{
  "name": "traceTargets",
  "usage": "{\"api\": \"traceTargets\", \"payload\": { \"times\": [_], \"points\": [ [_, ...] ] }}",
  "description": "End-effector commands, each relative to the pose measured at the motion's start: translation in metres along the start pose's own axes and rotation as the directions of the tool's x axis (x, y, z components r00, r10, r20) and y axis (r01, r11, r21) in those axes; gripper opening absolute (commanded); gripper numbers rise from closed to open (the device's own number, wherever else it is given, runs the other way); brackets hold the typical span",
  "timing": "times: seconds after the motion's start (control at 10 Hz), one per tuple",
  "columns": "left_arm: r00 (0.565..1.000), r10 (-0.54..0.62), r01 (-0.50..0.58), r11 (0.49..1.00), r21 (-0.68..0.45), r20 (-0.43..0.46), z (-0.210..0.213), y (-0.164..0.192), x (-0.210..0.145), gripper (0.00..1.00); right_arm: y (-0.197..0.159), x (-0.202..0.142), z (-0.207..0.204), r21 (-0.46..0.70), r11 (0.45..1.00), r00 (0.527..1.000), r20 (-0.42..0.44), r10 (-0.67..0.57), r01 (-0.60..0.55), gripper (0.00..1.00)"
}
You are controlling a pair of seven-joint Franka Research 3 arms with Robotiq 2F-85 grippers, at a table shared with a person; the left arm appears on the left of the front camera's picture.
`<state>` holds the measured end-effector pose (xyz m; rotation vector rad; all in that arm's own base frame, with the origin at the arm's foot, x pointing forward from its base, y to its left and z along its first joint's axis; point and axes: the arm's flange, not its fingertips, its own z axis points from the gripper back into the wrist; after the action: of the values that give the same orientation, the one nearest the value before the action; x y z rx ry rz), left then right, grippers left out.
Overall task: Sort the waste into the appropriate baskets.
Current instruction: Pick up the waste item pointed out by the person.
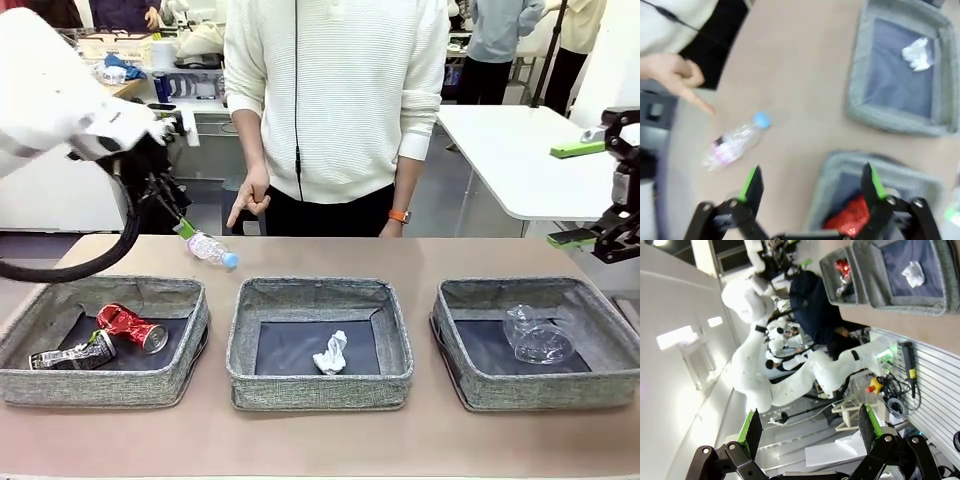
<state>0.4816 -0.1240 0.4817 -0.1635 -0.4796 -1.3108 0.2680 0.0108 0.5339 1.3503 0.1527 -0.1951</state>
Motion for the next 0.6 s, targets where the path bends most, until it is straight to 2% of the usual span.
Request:
{"api": "traceTargets", "payload": {
  "times": [0.0,0.2,0.3,0.5],
  "points": [
    [0.977,-0.032,0.067,0.985,0.161,-0.212,-0.03,0.061,0.022,1.0,0.005,-0.002,0.0,0.015,1.0,1.0,-0.005,-0.005,0.005,1.0],
    [0.964,-0.103,0.136,0.983,0.122,-0.243,-0.061,0.076,0.027,1.0,0.005,-0.002,0.0,0.015,1.0,1.0,-0.005,-0.005,0.005,1.0],
    [0.943,-0.129,0.197,0.959,0.203,-0.307,-0.078,0.083,0.025,1.0,0.005,-0.002,0.0,0.015,1.0,1.0,-0.005,-0.005,0.005,1.0],
    [0.904,-0.204,0.282,0.945,0.165,-0.376,-0.099,0.1,0.017,1.0,0.005,-0.002,0.0,0.015,1.0,1.0,-0.005,-0.005,0.005,1.0]
  ]
}}
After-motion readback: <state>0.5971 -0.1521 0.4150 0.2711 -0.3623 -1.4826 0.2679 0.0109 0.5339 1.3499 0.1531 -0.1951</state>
